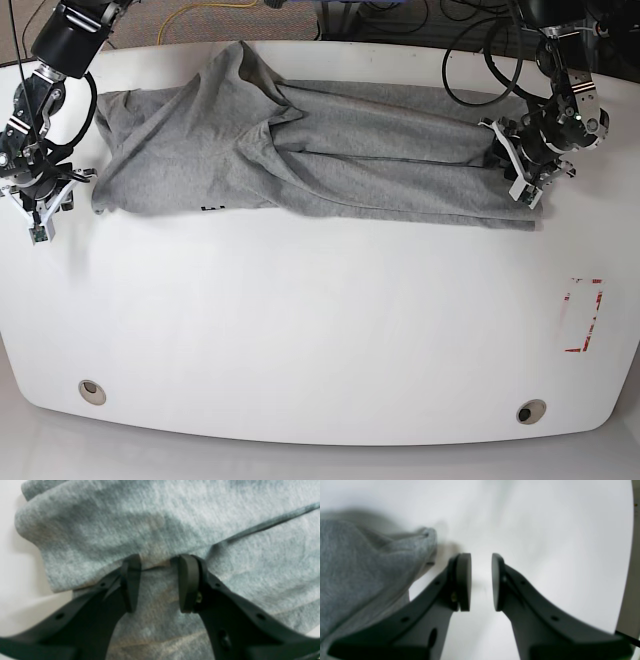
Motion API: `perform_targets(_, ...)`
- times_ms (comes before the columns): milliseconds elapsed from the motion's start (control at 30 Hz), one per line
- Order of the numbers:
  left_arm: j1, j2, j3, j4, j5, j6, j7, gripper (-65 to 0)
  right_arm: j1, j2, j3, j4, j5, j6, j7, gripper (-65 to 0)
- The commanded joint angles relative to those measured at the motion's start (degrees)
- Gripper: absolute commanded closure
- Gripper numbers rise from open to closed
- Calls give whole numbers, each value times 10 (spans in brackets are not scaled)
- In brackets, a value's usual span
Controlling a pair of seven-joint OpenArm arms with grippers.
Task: Layout the t-shirt on the table in an organized manner, then fold the t-shirt properly
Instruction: 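Press the right gripper down on the shirt end and adjust its grip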
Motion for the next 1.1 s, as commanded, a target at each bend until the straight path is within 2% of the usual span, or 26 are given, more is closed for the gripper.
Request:
perform_targets(0, 7, -2, 2, -10, 35, 4, 45, -237, 10, 0, 4, 65, 8, -1, -28, -132)
perform_targets(267, 6, -3, 1, -10, 35, 4, 45, -237, 4, -86, 4, 243, 8, -1, -162, -128)
perform_targets(433, 6, -1, 1, -9, 35, 4, 45, -237, -9, -152, 1, 290, 7, -1, -190, -125)
perform_targets(767, 7, -2, 0, -9, 34, 4, 45, -237, -51, -227, -1, 275, 7, -1, -186, -124)
perform_targets(933, 7, -1, 0, -7, 33, 4, 45, -237, -63, -231, -1, 225, 7, -1, -161, -124)
perform_targets(1067, 7, 0, 0, -6, 32, 4, 45, -237, -68, -230, -1, 160, 7, -1, -112, -124)
